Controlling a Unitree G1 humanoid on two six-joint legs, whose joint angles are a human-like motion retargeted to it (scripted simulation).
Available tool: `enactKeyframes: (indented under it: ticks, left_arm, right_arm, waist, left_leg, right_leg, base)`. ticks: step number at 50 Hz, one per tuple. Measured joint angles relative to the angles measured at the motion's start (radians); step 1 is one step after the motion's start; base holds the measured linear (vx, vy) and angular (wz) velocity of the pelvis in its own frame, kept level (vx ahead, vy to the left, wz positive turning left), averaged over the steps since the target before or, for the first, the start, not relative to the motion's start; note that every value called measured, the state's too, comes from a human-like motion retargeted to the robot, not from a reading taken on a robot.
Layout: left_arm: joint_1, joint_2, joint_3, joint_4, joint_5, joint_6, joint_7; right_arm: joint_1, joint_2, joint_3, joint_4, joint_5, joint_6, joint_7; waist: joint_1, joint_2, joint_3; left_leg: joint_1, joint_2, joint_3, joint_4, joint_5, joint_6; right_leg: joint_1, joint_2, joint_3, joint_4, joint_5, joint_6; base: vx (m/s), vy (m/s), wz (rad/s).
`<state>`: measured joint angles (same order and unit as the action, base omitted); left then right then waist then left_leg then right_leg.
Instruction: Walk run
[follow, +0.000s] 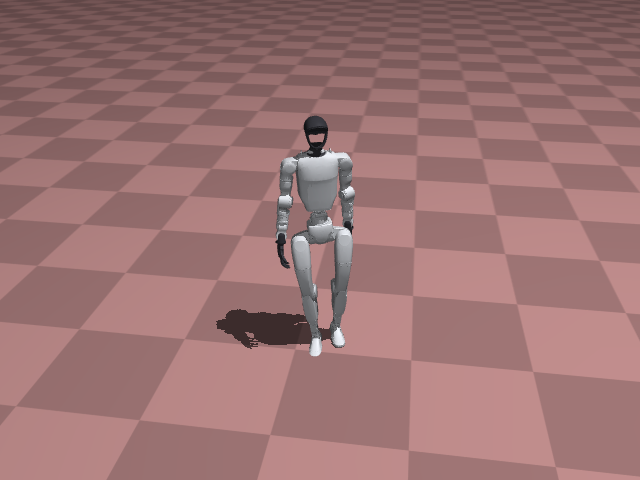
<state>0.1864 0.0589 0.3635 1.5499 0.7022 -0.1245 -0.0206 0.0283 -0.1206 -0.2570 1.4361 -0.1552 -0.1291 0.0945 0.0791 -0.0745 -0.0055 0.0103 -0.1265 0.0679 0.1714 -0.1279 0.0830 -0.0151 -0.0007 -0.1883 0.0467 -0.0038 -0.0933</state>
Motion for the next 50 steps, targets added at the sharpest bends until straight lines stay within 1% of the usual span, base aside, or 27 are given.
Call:
enactKeyframes:
  ticks: [2,5,10,19,22,25,27,29,30,32,35,37,38,39,40,42,43,45,47,48,50]
  left_arm:
    - [-0.006,0.012,-0.019,-0.019,-0.008,-0.009,-0.012]
    - [-0.026,0.032,-0.040,-0.045,-0.006,-0.018,-0.017]
    - [-0.094,0.054,-0.098,-0.119,-0.009,-0.040,-0.072]
    - [-0.138,0.045,-0.174,-0.307,-0.016,-0.108,-0.163]
    - [-0.145,0.040,-0.195,-0.331,-0.010,-0.115,-0.183]
    - [-0.156,0.041,-0.204,-0.339,0.012,-0.116,-0.196]
    - [-0.158,0.047,-0.207,-0.333,0.026,-0.119,-0.195]
    - [-0.160,0.058,-0.207,-0.314,0.041,-0.117,-0.180]
    - [-0.162,0.063,-0.203,-0.302,0.050,-0.113,-0.166]
    - [-0.150,0.067,-0.195,-0.277,0.059,-0.096,-0.140]
    - [-0.139,0.065,-0.170,-0.227,0.050,-0.069,-0.106]
    - [-0.135,0.062,-0.143,-0.205,0.030,-0.058,-0.101]
    - [-0.136,0.063,-0.130,-0.197,0.017,-0.055,-0.105]
    - [-0.138,0.064,-0.124,-0.193,0.003,-0.054,-0.108]
    - [-0.141,0.066,-0.123,-0.190,-0.011,-0.052,-0.111]
    - [-0.142,0.056,-0.126,-0.197,-0.029,-0.049,-0.093]
    - [-0.147,0.048,-0.130,-0.200,-0.038,-0.049,-0.077]
    - [-0.162,0.028,-0.135,-0.200,-0.054,-0.057,-0.050]
    - [-0.157,0.018,-0.135,-0.196,-0.059,-0.064,-0.055]
    - [-0.150,0.017,-0.138,-0.193,-0.059,-0.065,-0.062]
    - [-0.134,0.016,-0.146,-0.181,-0.047,-0.063,-0.064]
  right_arm:
    - [0.011,-0.001,-0.006,0.007,0.014,0.002,0.018]
    - [0.029,0.005,-0.010,0.014,0.000,0.011,0.027]
    - [0.040,0.010,-0.013,0.025,-0.003,0.016,0.031]
    - [0.046,0.018,-0.011,0.017,-0.007,0.009,0.036]
    - [0.043,0.019,-0.011,0.009,-0.018,0.006,0.030]
    - [0.025,0.022,-0.004,-0.004,-0.027,0.017,0.019]
    - [0.012,0.023,0.004,-0.008,-0.021,0.004,0.014]
    - [-0.002,0.023,0.016,-0.005,-0.002,-0.010,0.014]
    - [-0.010,0.024,0.023,-0.003,0.010,-0.016,0.014]
    - [-0.007,0.026,0.036,0.001,0.013,-0.028,0.011]
    - [0.004,0.026,0.057,0.005,-0.017,-0.052,-0.006]
    - [0.014,0.024,0.077,0.005,-0.052,-0.069,-0.023]
    - [0.016,0.023,0.089,0.006,-0.070,-0.078,-0.033]
    - [0.018,0.020,0.096,0.008,-0.086,-0.083,-0.043]
    - [0.021,0.016,0.101,0.010,-0.100,-0.088,-0.053]
    - [0.025,0.008,0.115,0.013,-0.115,-0.086,-0.068]
    - [0.025,0.003,0.121,0.013,-0.120,-0.083,-0.073]
    - [0.020,-0.012,0.131,0.004,-0.138,-0.080,-0.078]
    - [0.022,-0.023,0.143,-0.004,-0.165,-0.081,-0.084]
    - [0.022,-0.027,0.147,-0.007,-0.179,-0.079,-0.087]
    - [0.027,-0.027,0.144,-0.012,-0.204,-0.071,-0.096]
  waist:
    - [0.007,0.001,-0.004]
    - [-0.002,0.003,-0.014]
    - [-0.007,0.004,-0.013]
    - [0.023,0.008,-0.020]
    - [0.037,0.012,-0.026]
    - [0.059,0.015,-0.029]
    - [0.050,0.011,-0.034]
    - [0.041,0.007,-0.037]
    - [0.037,0.004,-0.034]
    - [0.028,0.010,-0.027]
    - [0.013,0.016,-0.015]
    - [0.002,0.020,-0.010]
    - [0.008,0.022,-0.006]
    - [0.018,0.017,0.000]
    - [0.031,0.009,0.007]
    - [0.082,-0.001,0.024]
    - [0.100,0.003,0.035]
    - [0.121,0.014,0.056]
    - [0.113,0.021,0.063]
    - [0.095,0.025,0.059]
    - [0.054,0.044,0.040]
  left_leg:
    - [0.015,0.006,0.014,-0.020,0.001,0.004]
    - [0.017,0.001,-0.008,-0.031,0.002,0.015]
    - [0.001,0.001,-0.016,-0.011,-0.014,0.024]
    - [-0.028,-0.013,-0.052,0.021,-0.036,0.042]
    - [-0.047,-0.008,-0.060,0.029,-0.040,0.051]
    - [-0.079,0.012,-0.070,0.038,-0.048,0.052]
    - [-0.107,0.011,-0.097,0.042,-0.047,0.051]
    - [-0.132,0.005,-0.130,0.042,-0.038,0.049]
    - [-0.141,0.001,-0.147,0.042,-0.032,0.047]
    - [-0.146,0.000,-0.204,0.040,-0.016,0.038]
    - [-0.154,-0.018,-0.308,0.048,0.006,0.029]
    - [-0.172,-0.035,-0.387,0.059,0.020,0.016]
    - [-0.183,-0.042,-0.418,0.065,0.027,0.008]
    - [-0.193,-0.056,-0.437,0.067,0.038,0.002]
    - [-0.202,-0.073,-0.451,0.066,0.051,-0.003]
    - [-0.215,-0.088,-0.444,0.043,0.089,-0.016]
    - [-0.221,-0.090,-0.451,0.033,0.112,-0.025]
    - [-0.237,-0.092,-0.469,0.014,0.152,-0.060]
    - [-0.251,-0.079,-0.393,0.003,0.152,-0.065]
    - [-0.260,-0.056,-0.289,0.001,0.129,-0.060]
    - [-0.258,0.005,-0.066,-0.001,0.086,-0.076]
  right_leg:
    - [0.000,0.004,0.019,0.007,-0.003,-0.003]
    - [0.008,0.009,0.021,-0.002,-0.004,-0.005]
    - [0.017,0.000,0.004,-0.011,-0.014,0.008]
    - [-0.001,-0.024,-0.019,0.038,-0.062,0.028]
    - [-0.031,-0.032,-0.028,0.107,-0.105,0.034]
    - [-0.137,-0.045,-0.009,0.295,-0.149,0.059]
    - [-0.229,-0.055,0.031,0.432,-0.138,0.103]
    - [-0.292,-0.040,0.113,0.520,-0.144,0.139]
    - [-0.311,-0.025,0.170,0.546,-0.163,0.165]
    - [-0.293,0.035,0.320,0.508,-0.173,0.204]
    - [-0.240,0.084,0.496,0.409,-0.168,0.211]
    - [-0.197,0.110,0.575,0.347,-0.167,0.175]
    - [-0.188,0.106,0.542,0.333,-0.187,0.147]
    - [-0.187,0.066,0.444,0.315,-0.194,0.117]
    - [-0.189,0.008,0.315,0.294,-0.195,0.087]
    - [-0.170,0.002,0.286,0.250,-0.181,0.054]
    - [-0.164,0.007,0.292,0.235,-0.180,0.051]
    - [-0.149,-0.017,0.198,0.197,-0.174,0.030]
    - [-0.124,-0.031,0.117,0.155,-0.167,0.010]
    - [-0.114,-0.035,0.087,0.141,-0.169,0.007]
    - [-0.089,-0.038,-0.021,0.106,-0.173,0.002]
  base:
    - [0.12,0.01,0.00]
    - [0.10,0.00,0.10]
    - [0.01,0.00,0.08]
    - [0.02,0.04,0.01]
    - [0.00,0.01,0.07]
    - [-0.02,-0.01,0.09]
    - [-0.08,-0.04,0.59]
    - [-0.11,-0.05,0.84]
    - [-0.09,-0.10,1.07]
    - [-0.05,-0.11,1.38]
    - [0.06,-0.08,1.83]
    - [0.06,-0.07,2.02]
    - [0.01,-0.07,1.89]
    - [-0.03,-0.05,1.87]
    - [-0.11,0.00,1.81]
    - [-0.23,0.04,1.78]
    - [-0.30,0.06,2.08]
    - [-0.29,0.07,2.37]
    - [-0.18,0.07,2.70]
    - [-0.11,0.11,3.07]
    - [-0.07,0.14,3.28]
